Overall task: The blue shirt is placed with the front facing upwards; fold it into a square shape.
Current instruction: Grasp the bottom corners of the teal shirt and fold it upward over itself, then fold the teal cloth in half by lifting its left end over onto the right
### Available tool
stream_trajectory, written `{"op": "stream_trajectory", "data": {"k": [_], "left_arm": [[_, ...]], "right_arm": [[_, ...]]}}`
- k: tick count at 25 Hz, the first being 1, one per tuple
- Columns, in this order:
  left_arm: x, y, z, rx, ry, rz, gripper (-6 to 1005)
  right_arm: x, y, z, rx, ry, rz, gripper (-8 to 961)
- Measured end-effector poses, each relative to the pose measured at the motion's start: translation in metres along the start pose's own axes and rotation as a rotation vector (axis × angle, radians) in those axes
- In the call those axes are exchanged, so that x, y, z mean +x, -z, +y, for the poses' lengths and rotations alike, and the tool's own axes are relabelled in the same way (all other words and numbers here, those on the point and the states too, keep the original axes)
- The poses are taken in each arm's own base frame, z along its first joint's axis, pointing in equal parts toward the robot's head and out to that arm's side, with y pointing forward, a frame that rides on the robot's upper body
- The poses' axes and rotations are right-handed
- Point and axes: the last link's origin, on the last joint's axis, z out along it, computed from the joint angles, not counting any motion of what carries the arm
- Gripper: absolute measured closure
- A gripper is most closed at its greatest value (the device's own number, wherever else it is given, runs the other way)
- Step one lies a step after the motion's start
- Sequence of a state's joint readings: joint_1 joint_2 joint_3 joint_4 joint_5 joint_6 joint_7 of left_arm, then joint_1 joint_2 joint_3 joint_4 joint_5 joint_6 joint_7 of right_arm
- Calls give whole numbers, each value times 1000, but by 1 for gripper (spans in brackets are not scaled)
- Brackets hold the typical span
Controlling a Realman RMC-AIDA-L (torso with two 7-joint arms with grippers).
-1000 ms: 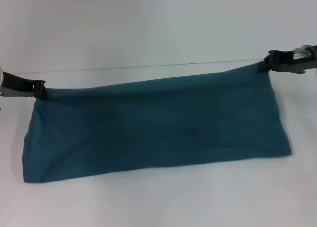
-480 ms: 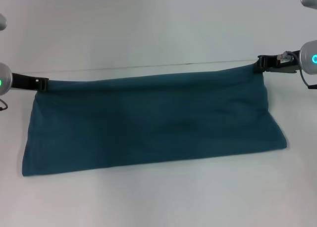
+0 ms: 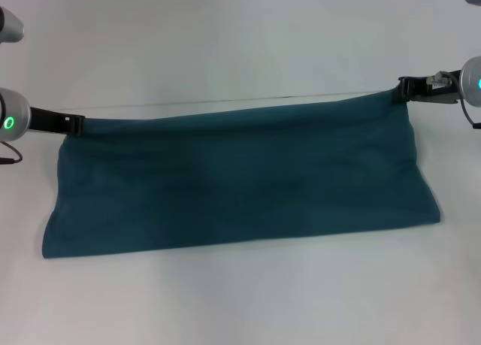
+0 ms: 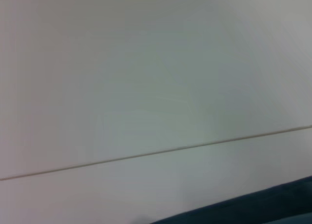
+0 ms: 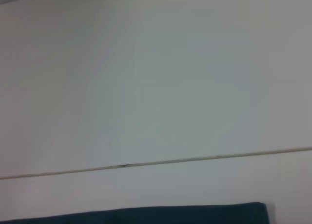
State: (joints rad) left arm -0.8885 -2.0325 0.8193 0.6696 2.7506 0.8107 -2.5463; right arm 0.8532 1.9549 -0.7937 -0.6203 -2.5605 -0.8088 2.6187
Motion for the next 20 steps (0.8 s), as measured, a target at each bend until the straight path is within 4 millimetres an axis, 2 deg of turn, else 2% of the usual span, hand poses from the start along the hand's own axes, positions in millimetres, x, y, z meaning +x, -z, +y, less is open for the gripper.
{"op": "stream_trajectory", "data": {"k": [5,9,15,19,20], "left_arm": [[1,0,0,-3,46,-4,966],[2,1,0,-1,64,0,902],[1,2,-1,-1,91,-3,806],[0,3,-2,-5,105,-3,622],[0,3,-3,-7,114,-1,576]], "right_arm": [[-3,0,2,11,43,6,923],[-11,1,-5,38,45,-9,922],[-25,6,-12,65,50,-45,680],[-29,9,-12,58,51,-42,490],[-30,9,-11,48,44,-41,471]]}}
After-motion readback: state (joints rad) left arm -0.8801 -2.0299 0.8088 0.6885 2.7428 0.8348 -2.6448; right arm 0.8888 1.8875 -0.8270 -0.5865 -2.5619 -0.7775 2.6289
